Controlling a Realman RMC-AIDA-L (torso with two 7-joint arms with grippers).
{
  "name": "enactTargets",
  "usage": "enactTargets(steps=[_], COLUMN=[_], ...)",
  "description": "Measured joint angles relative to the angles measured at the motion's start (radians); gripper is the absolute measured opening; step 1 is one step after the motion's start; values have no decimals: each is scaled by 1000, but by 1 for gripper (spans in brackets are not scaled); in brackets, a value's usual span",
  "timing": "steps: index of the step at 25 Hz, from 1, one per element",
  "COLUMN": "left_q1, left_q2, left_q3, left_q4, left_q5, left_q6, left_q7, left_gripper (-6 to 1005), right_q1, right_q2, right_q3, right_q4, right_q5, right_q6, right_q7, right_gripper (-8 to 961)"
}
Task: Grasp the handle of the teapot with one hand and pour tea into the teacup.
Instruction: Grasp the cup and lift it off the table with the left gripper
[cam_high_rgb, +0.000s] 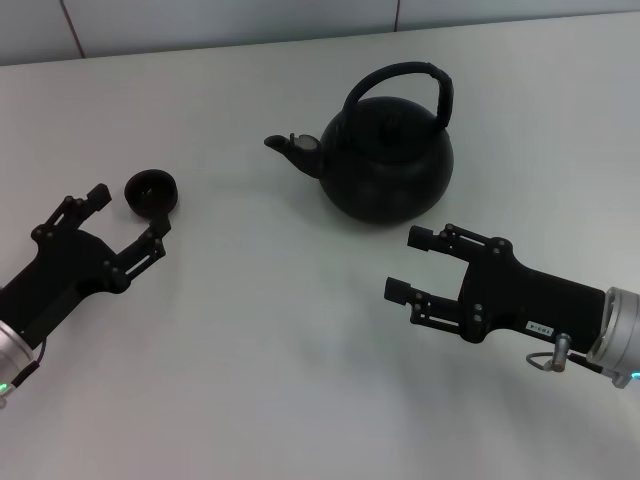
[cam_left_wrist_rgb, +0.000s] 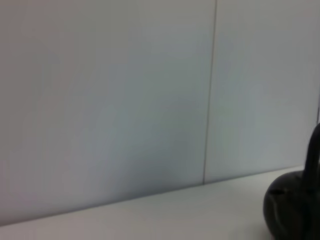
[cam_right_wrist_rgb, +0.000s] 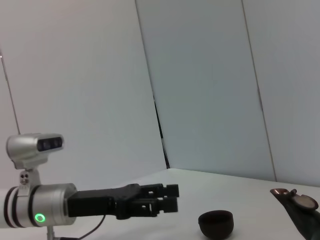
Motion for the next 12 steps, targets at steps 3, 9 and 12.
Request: enactTargets(steps=[3, 9, 12], left_q1=[-27, -38, -44], left_q2=[0, 0, 0], left_q3=[0, 0, 0], left_q4=[-20, -28, -28], left_q5=[-11, -13, -13], left_q6=[-56, -103, -124], left_q7=[1, 4, 20], left_gripper=[846, 847, 847], right_q1=[0, -1, -1], right_q2=[0, -1, -2], right_q3=[0, 6, 6], right_q4=[0, 0, 0], right_q5=[0, 0, 0], right_q6=[0, 0, 0], right_q7=[0, 0, 0], right_gripper=[739, 739, 739])
